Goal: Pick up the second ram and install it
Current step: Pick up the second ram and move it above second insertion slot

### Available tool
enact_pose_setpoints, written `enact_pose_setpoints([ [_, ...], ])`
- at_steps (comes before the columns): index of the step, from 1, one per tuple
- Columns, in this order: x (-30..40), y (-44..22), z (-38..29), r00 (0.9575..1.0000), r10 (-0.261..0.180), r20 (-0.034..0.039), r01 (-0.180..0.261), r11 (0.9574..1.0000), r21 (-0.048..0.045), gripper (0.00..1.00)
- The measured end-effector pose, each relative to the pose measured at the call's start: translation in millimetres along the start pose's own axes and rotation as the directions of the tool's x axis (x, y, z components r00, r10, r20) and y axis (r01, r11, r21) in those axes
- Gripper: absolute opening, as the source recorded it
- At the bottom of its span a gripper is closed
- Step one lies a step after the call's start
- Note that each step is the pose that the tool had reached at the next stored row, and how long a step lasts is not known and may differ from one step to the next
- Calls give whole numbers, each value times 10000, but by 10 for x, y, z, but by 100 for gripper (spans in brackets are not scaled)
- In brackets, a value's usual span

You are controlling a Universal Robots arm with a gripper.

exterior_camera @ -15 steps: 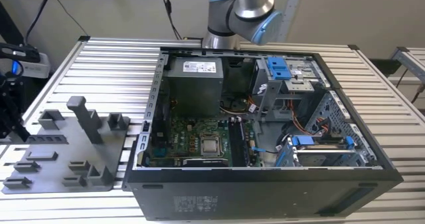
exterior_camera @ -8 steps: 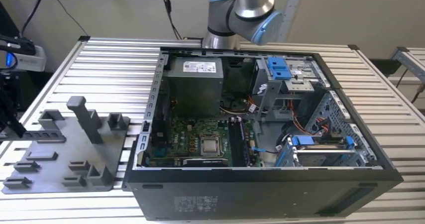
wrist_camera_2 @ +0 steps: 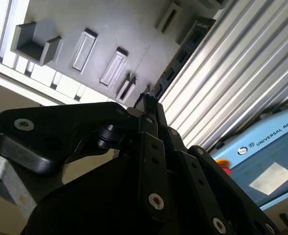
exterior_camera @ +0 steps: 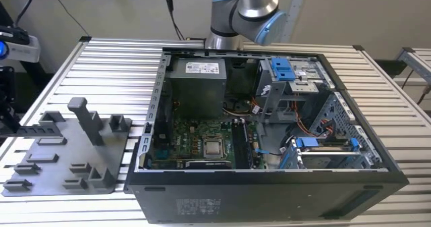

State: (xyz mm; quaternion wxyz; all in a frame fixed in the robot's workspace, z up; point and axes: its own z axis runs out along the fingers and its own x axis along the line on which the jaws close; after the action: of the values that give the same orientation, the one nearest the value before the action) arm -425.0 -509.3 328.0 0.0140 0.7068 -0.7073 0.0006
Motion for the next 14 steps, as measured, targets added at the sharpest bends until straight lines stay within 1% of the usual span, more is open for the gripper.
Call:
enact_pose_setpoints([
  [6, 3, 2, -131, 10000, -1, -1, 1, 10000, -1, 14],
  [14, 7, 6, -330, 10000, 0, 0, 0, 10000, 0, 14],
])
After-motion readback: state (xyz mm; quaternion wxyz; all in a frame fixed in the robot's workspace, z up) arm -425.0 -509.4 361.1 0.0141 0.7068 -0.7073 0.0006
